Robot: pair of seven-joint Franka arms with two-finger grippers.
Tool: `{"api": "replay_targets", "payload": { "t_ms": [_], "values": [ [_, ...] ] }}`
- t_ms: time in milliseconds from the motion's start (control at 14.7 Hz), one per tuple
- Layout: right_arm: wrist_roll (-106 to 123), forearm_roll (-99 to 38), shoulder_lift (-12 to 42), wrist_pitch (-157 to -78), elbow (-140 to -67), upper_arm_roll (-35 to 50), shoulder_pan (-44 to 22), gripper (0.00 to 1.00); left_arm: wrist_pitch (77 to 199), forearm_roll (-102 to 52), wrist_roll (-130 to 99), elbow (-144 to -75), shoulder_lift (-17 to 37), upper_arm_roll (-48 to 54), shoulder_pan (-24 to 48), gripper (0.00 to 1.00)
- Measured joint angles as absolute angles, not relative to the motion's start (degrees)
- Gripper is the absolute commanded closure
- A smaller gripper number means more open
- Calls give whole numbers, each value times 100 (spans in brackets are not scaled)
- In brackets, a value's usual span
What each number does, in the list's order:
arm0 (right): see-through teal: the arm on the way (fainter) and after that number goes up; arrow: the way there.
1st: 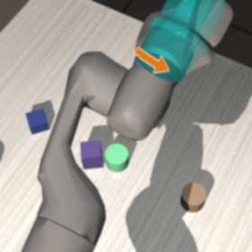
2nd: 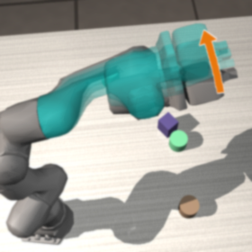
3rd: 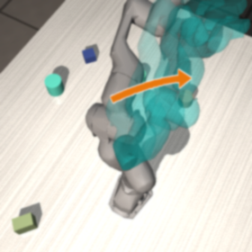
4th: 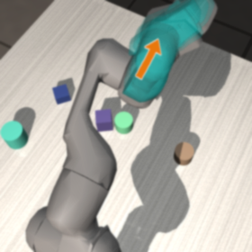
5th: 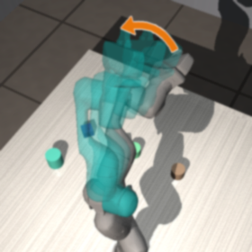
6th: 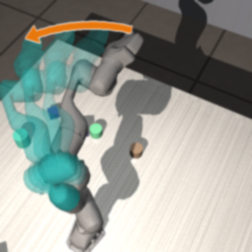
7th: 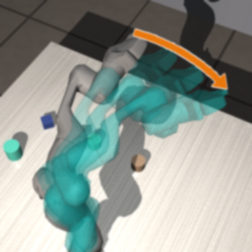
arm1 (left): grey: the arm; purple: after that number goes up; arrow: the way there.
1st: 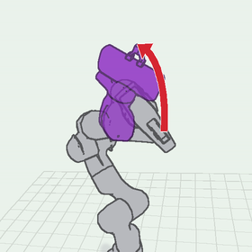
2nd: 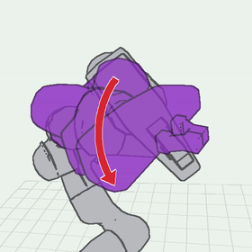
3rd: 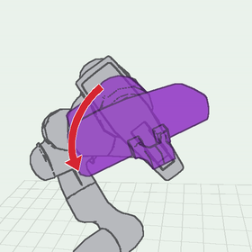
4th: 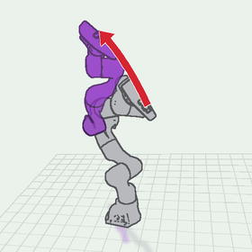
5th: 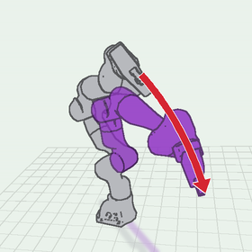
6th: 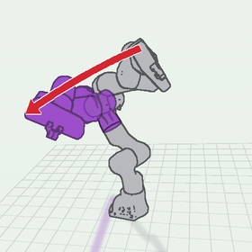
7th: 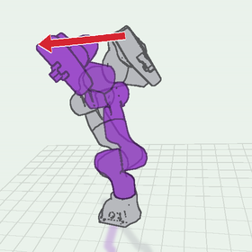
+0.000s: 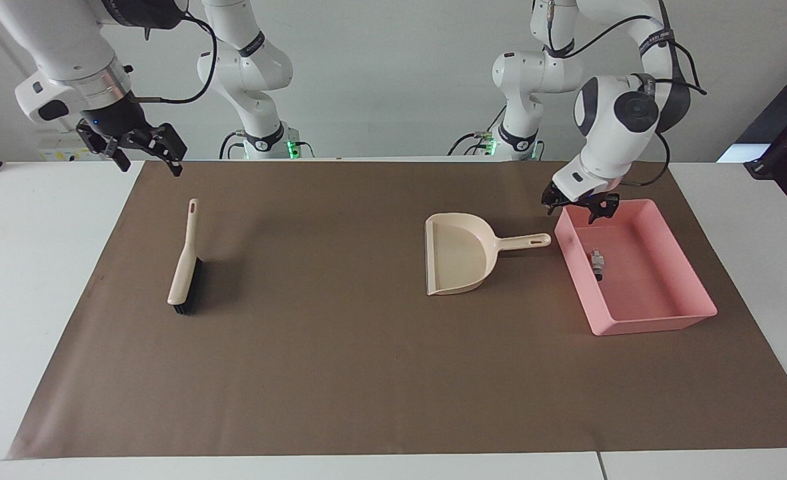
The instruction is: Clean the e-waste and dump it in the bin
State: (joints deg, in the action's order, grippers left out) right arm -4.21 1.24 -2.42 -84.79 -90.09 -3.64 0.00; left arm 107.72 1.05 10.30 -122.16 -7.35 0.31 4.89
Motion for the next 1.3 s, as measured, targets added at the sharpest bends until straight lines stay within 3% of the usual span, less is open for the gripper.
{"api": "replay_targets", "payload": {
  "t_ms": [477, 818, 1295],
  "values": [
    [-472, 124, -242, -8476, -9011, -212, 50, 0, 9272, -34, 723, -10339, -693, 20, 5, 2],
    [-483, 124, -243, -8466, -9026, -367, -38, 0, 8519, -55, 664, -9099, -279, 25, -121, 2],
    [-483, 124, -247, -8461, -9026, -366, -68, 0, 8211, -105, 367, -8830, -25, 64, -118, 2]
  ]
}}
